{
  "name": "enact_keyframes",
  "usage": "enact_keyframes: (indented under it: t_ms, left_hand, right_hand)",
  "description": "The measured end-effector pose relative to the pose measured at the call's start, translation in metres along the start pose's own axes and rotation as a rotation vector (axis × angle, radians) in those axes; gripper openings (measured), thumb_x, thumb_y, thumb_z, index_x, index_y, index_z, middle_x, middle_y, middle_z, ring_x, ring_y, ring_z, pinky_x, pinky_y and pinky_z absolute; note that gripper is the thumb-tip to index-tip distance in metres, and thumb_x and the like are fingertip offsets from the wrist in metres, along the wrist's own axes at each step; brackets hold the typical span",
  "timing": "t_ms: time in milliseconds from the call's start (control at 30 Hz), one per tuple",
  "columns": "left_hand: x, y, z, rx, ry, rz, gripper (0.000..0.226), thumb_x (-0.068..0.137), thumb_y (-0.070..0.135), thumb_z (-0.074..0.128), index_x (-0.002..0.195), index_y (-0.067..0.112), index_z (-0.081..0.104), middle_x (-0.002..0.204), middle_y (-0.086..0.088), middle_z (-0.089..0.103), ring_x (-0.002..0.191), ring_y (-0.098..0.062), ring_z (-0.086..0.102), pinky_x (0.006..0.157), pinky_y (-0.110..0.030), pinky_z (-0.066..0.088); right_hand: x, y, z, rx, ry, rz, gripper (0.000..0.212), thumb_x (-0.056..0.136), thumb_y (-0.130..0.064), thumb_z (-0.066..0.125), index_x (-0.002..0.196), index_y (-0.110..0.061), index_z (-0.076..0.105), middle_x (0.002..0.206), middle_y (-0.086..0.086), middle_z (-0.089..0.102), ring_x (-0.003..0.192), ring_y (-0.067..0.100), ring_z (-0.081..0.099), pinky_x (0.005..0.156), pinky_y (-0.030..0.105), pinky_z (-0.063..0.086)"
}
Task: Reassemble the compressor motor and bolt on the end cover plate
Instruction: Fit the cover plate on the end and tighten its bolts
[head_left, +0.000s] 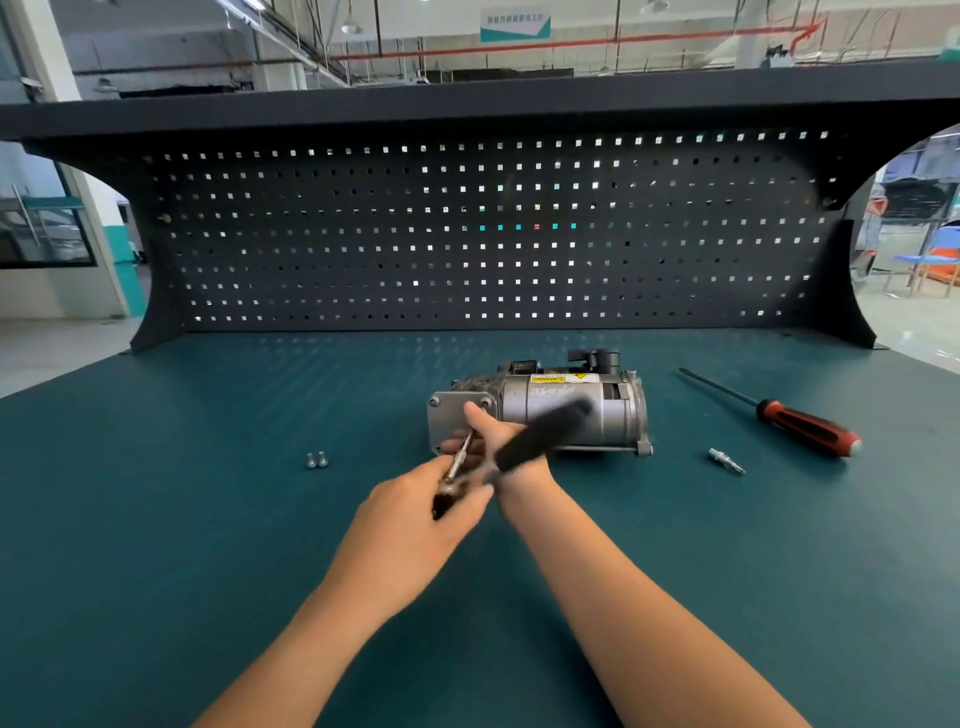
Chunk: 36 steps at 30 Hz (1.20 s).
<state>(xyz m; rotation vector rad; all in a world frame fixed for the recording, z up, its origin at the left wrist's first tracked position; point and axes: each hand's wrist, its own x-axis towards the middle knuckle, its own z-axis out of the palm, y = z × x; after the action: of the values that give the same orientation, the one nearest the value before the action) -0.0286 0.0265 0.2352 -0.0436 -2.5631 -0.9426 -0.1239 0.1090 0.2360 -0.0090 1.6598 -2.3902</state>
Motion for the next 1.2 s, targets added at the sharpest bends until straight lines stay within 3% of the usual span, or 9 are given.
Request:
enact_keyframes:
  t_ms: [167, 233, 367, 600, 667, 800, 967, 1067, 1200]
  left_hand:
    - [0.000, 0.006, -0.001, -1.215, -0.137, -0.593, 0.042, 0.096, 0.042, 0.041, 0.096, 0.006, 0.063, 0.053, 0.001, 0.054, 0.032, -0.006, 0.033, 0.034, -0.018, 0.033]
    - [0.002, 0.005, -0.004, -1.330, -0.157, -0.656, 0.044, 0.095, 0.042, 0.042, 0.097, 0.003, 0.062, 0.049, 0.003, 0.047, 0.030, -0.004, 0.027, 0.032, -0.014, 0.028]
    - [0.003, 0.002, -0.004, -0.698, -0.038, -0.354, 0.025, 0.093, 0.034, 0.044, 0.084, 0.013, 0.053, 0.044, 0.009, 0.040, 0.035, -0.007, 0.026, 0.038, -0.016, 0.024]
    - [0.001, 0.003, 0.004, 0.502, 0.092, 0.159, 0.053, 0.089, 0.051, 0.043, 0.138, 0.034, 0.030, 0.092, 0.009, 0.061, 0.088, -0.017, 0.061, 0.061, -0.028, 0.037]
    - [0.001, 0.003, 0.008, 0.407, 0.060, 0.116, 0.050, 0.088, 0.052, 0.040, 0.135, 0.035, 0.033, 0.085, 0.009, 0.060, 0.082, -0.018, 0.061, 0.061, -0.031, 0.039]
    - [-0.002, 0.004, 0.014, -0.399, 0.020, -0.138, 0.027, 0.092, 0.041, 0.044, 0.094, 0.017, 0.056, 0.055, 0.008, 0.060, 0.042, -0.006, 0.047, 0.046, -0.019, 0.039]
    - [0.002, 0.005, 0.002, -1.304, -0.100, -0.636, 0.041, 0.096, 0.039, 0.042, 0.101, 0.003, 0.062, 0.049, 0.002, 0.050, 0.030, -0.005, 0.030, 0.032, -0.015, 0.030]
    - [0.005, 0.001, -0.004, -0.983, -0.077, -0.494, 0.030, 0.096, 0.029, 0.047, 0.094, 0.003, 0.062, 0.047, 0.005, 0.044, 0.034, -0.006, 0.026, 0.035, -0.016, 0.026]
    - [0.008, -0.006, -0.008, -0.084, -0.021, -0.066, 0.028, 0.090, 0.031, 0.051, 0.094, 0.005, 0.060, 0.056, 0.004, 0.051, 0.048, -0.014, 0.043, 0.049, -0.028, 0.036]
  right_hand:
    - [0.001, 0.000, -0.004, 0.005, -0.053, 0.053, 0.029, 0.093, -0.027, 0.054, 0.074, -0.007, 0.060, 0.054, 0.002, 0.067, 0.044, 0.011, 0.060, 0.049, 0.021, 0.045]
    - [0.002, -0.001, -0.004, -0.002, -0.062, 0.062, 0.030, 0.095, -0.030, 0.052, 0.076, -0.007, 0.060, 0.055, 0.001, 0.068, 0.044, 0.010, 0.060, 0.047, 0.019, 0.045]
    - [0.000, 0.000, -0.004, -0.098, -0.038, 0.042, 0.031, 0.094, -0.034, 0.051, 0.074, -0.011, 0.058, 0.051, -0.003, 0.066, 0.040, 0.007, 0.059, 0.047, 0.017, 0.042]
    - [0.002, 0.001, -0.009, -0.113, 0.062, -0.105, 0.033, 0.085, -0.027, 0.067, 0.062, -0.006, 0.058, 0.054, 0.004, 0.062, 0.044, 0.012, 0.052, 0.043, 0.020, 0.041]
    - [0.001, 0.000, -0.008, -0.072, 0.046, -0.054, 0.028, 0.088, -0.022, 0.063, 0.066, -0.005, 0.057, 0.051, 0.002, 0.063, 0.038, 0.010, 0.052, 0.039, 0.016, 0.039]
    - [0.003, -0.001, -0.007, 0.055, -0.013, 0.046, 0.025, 0.091, -0.020, 0.058, 0.070, -0.006, 0.057, 0.054, 0.005, 0.064, 0.050, 0.017, 0.055, 0.057, 0.027, 0.047]
    - [0.003, -0.001, -0.006, 0.053, -0.065, 0.062, 0.027, 0.095, -0.027, 0.052, 0.075, -0.009, 0.058, 0.056, -0.001, 0.068, 0.043, 0.009, 0.060, 0.052, 0.021, 0.043]
    - [0.000, 0.001, -0.005, -0.121, -0.012, -0.022, 0.033, 0.093, -0.032, 0.054, 0.067, -0.012, 0.055, 0.049, -0.003, 0.065, 0.040, 0.008, 0.059, 0.043, 0.015, 0.039]
    - [0.000, 0.002, -0.005, -0.234, 0.064, -0.123, 0.040, 0.088, -0.033, 0.063, 0.056, -0.012, 0.053, 0.041, -0.005, 0.057, 0.034, 0.004, 0.052, 0.041, 0.017, 0.038]
